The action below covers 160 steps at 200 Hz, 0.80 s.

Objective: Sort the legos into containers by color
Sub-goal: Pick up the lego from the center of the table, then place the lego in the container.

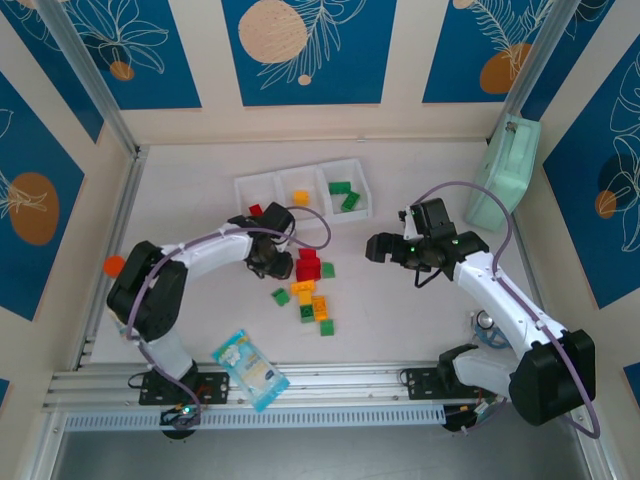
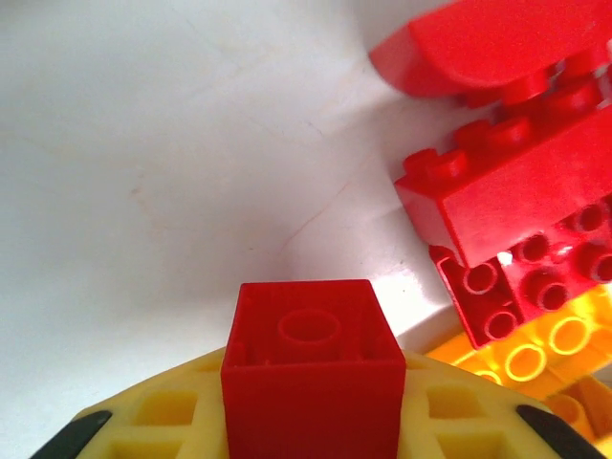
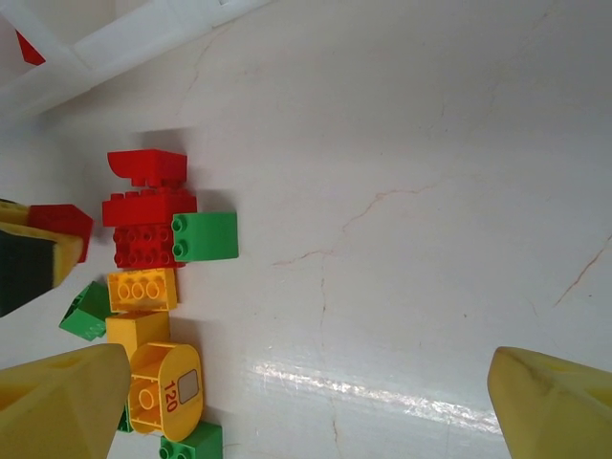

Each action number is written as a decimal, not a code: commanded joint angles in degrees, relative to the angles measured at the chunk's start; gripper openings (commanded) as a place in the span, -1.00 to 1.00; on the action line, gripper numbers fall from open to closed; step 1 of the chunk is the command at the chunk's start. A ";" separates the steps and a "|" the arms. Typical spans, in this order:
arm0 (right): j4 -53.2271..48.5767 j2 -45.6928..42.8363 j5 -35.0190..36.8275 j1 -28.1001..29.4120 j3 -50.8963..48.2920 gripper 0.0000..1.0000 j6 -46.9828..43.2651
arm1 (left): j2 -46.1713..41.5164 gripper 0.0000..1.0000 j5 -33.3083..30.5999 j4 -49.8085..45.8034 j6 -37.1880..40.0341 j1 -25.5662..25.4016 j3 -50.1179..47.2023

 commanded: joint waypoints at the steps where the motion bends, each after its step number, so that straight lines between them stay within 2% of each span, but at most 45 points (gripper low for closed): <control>1: 0.45 -0.54 -0.61 -0.51 0.02 0.93 0.84 | -4.73 -0.53 -4.12 -0.71 -0.75 0.00 0.76; 29: 0.78 -1.18 -2.69 -1.06 0.00 0.93 1.34 | -5.32 -0.50 -10.99 -3.86 -0.08 2.21 5.53; 68: -0.78 -4.22 -3.97 -1.03 0.33 0.94 0.92 | -0.15 -0.49 -9.34 -5.46 -0.07 9.62 14.95; 96: -2.71 -7.67 -3.87 -1.03 -0.45 0.94 1.05 | 6.42 -0.42 -9.42 -6.24 -0.43 12.91 22.83; 160: -8.28 -17.66 -5.59 -0.89 -4.02 0.96 3.24 | 23.13 -0.39 -10.54 -10.47 -1.11 14.21 42.66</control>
